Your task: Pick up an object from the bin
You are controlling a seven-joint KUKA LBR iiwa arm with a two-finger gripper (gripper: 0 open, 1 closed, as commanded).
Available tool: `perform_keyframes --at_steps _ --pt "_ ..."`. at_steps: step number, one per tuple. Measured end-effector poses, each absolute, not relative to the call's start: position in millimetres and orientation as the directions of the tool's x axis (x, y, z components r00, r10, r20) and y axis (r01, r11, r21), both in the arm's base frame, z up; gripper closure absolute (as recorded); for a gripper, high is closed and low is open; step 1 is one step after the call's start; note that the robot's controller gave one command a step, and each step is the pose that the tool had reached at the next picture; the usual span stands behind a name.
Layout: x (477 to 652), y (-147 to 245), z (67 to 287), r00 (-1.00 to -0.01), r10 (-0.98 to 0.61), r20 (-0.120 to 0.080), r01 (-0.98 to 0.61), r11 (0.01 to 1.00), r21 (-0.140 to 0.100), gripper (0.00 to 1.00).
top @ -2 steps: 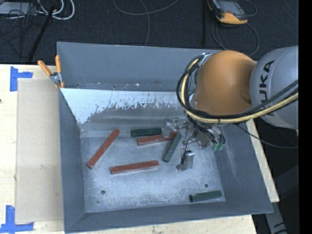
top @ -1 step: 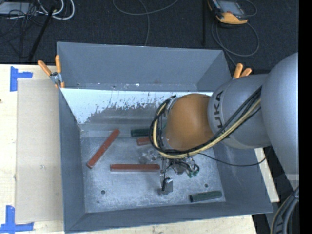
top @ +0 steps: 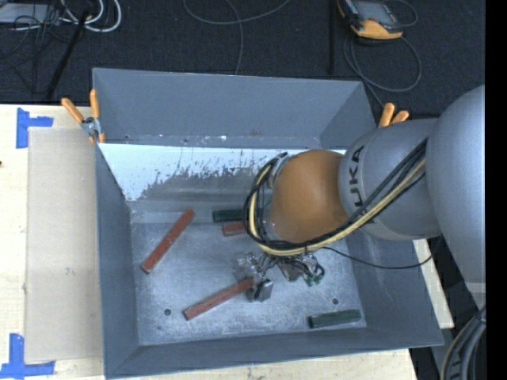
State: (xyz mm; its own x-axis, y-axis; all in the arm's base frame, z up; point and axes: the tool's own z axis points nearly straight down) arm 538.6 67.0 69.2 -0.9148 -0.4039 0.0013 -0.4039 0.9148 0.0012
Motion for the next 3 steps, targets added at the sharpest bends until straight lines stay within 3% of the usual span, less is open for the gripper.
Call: perform_keyframes --at_steps 1,2,3 --pt "548.9 60 213 -0.496 -0.868 -0.004 -0.868 0.496 -0.003 1.0" --pt "536.2 93 146 -0.618 -0.786 0.003 -0.786 0.618 0.007 1.0" --pt "537.6 91 148 -0.62 -0.784 0.001 -0.784 0.62 0.003 0.0"
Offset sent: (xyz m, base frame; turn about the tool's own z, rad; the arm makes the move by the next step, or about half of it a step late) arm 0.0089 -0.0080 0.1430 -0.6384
